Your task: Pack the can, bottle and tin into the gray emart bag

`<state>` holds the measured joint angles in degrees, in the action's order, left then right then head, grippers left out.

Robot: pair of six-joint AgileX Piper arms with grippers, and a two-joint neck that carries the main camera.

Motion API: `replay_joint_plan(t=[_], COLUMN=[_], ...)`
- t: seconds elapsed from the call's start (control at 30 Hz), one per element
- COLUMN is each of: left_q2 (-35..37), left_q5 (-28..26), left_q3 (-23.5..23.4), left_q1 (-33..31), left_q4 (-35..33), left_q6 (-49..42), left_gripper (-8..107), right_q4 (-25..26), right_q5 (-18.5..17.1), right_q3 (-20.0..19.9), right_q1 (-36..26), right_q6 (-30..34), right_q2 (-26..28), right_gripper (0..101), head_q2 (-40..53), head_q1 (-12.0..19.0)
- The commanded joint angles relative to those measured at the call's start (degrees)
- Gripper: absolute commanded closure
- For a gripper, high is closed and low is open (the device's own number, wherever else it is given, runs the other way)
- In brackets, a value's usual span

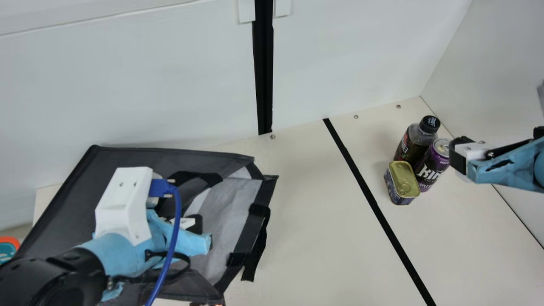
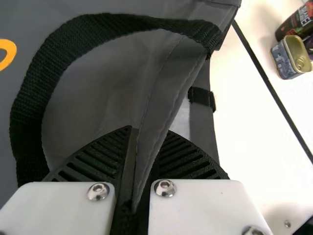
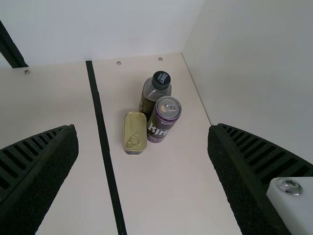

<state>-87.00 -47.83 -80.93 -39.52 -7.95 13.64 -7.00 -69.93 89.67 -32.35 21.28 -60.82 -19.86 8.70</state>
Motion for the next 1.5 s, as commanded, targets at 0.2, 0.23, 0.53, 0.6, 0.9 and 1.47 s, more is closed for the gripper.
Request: replay_joint_plan(t=[0.2,0.23,0.53,0.6,0.9,1.47], left_q2=[-2.3,-2.5,-3.8,-4.0,-4.6,-4.6], left_q5=[0.9,0.9,1.4,1.5,1.7,1.8], left_q3=[-0.9,-1.0,-1.4,-1.4,-1.7,-1.6], left_q1=[2.1,2.3,4.4,4.8,6.2,7.1], left_q4=[-5.6,-6.1,-8.7,-8.9,-9.4,-9.9], left_q6=[-2.8,-3.0,-4.6,-4.8,-5.5,-6.2], left_gripper=[89,89,89,89,89,89], right_q4=[0.0,0.0,0.0,0.0,0.0,0.0], right_q5=[0.0,0.0,0.0,0.0,0.0,0.0], right_q3=[0.0,0.0,0.0,0.0,0.0,0.0], right_q1=[0.0,0.0,0.0,0.0,0.0,0.0], right_q6=[0.0,0.0,0.0,0.0,0.0,0.0], right_q2=[0.0,0.0,0.0,0.0,0.0,0.0], right_gripper=[10,10,10,10,10,10], head_q2=[-0.1,-0.1,-0.1,-0.1,-0.1,-0.1], head_q1=[1.3,1.3,1.3,1.3,1.3,1.3])
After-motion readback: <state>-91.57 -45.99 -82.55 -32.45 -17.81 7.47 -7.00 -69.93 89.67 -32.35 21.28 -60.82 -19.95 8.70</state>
